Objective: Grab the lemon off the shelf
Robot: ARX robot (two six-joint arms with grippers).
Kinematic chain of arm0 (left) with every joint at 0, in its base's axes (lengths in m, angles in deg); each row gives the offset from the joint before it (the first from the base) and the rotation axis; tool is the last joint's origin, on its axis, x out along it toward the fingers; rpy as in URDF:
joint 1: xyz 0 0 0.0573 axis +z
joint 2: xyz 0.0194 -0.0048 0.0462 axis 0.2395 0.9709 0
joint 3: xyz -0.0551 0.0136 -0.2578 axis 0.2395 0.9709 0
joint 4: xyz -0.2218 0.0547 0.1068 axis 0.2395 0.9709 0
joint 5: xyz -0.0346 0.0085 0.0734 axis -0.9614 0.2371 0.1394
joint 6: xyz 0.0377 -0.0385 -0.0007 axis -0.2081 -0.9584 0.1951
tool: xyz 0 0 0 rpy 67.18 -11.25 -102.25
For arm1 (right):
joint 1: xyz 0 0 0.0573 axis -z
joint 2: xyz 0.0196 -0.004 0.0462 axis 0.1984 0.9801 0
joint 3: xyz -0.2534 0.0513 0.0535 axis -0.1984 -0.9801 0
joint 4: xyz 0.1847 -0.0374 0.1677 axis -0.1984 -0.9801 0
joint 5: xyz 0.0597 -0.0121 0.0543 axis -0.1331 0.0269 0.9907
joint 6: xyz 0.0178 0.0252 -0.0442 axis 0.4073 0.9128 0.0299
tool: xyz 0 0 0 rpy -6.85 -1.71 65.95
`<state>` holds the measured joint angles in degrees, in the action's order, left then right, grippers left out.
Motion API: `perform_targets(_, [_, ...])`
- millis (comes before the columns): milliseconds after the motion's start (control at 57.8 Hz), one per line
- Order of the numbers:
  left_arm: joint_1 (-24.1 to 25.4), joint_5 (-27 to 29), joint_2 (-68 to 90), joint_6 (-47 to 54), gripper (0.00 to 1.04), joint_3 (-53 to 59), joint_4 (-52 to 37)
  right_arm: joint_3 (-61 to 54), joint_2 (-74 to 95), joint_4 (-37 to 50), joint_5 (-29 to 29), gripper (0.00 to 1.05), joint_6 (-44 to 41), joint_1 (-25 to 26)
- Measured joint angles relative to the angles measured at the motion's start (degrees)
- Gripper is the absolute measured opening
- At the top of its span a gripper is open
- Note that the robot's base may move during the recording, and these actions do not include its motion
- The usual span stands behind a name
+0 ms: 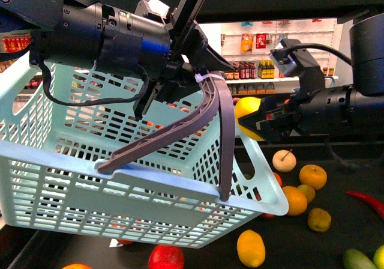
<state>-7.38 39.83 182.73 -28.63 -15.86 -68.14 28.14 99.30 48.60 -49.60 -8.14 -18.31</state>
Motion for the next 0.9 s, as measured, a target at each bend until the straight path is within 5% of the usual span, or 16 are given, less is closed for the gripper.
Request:
perform_targets(294, [0.00,0.00,0.00,0.00,0.12,0.00,0.00,0.00,2.08,-0.09,-1.97,0.52,0.39,-3.65])
perform_targets(588, [0.00,0.02,0.00,0.00,0.12,0.00,0.00,-0.02,2.19,3.76,-2.67,0.97,4.79,-4.00])
perform_targets(640, [0.00,0.04,0.00,-0.07,0.12,0.04,0.09,-0.02,2.12,4.00,-2.89,1.04,5.62,-3.63])
perform_targets(899, [0.02,0.24,0.02,-0.04,0.11,0.04,0.09,1.64,-0.42,5.75,-2.49,1.02,10.23,6.19])
